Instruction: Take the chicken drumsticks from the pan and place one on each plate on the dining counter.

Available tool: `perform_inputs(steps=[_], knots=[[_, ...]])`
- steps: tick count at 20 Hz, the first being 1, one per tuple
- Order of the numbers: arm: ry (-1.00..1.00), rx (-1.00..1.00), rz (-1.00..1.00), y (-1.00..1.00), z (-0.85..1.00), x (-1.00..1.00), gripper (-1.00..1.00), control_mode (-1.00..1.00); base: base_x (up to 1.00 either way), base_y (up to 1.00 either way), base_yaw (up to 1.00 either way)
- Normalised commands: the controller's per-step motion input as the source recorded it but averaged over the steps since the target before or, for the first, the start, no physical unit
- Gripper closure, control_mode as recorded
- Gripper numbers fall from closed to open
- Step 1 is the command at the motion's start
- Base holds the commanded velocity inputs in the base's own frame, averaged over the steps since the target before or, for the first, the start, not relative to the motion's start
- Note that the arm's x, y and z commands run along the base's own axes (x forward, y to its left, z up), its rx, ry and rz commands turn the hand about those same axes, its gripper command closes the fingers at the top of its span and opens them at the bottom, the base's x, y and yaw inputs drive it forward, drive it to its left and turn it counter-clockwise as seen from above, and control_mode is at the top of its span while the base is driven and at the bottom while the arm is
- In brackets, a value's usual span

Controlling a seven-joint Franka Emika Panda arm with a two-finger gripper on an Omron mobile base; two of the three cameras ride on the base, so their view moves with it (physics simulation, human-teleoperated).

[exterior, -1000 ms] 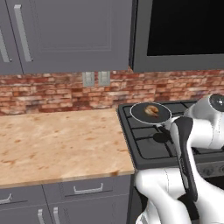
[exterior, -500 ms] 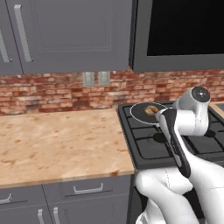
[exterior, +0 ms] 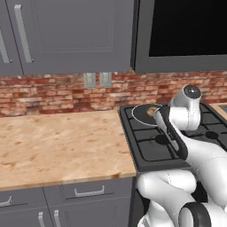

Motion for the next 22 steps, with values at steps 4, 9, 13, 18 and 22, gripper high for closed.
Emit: perform_inputs(steps=[4, 9, 13, 18, 22], knots=[[0.05, 0.03, 0.00, -0.06, -0.34, 0.35, -1.00, -1.00, 0.00, 0.00, 0.00], [0.02, 0.07, 0.00, -0.19, -0.30, 0.22, -1.00, -1.00, 0.00, 0.00, 0.00], [-0.01, 0.11, 0.00, -0.20, -0.24, 0.21, -1.00, -1.00, 0.00, 0.00, 0.00], [-0.04, 0.04, 0.00, -0.11, -0.30, 0.21, -1.00, -1.00, 0.00, 0.00, 0.00], [0.00, 0.00, 0.00, 0.00, -0.17, 0.37, -1.00, -1.00, 0.00, 0.00, 0.00]])
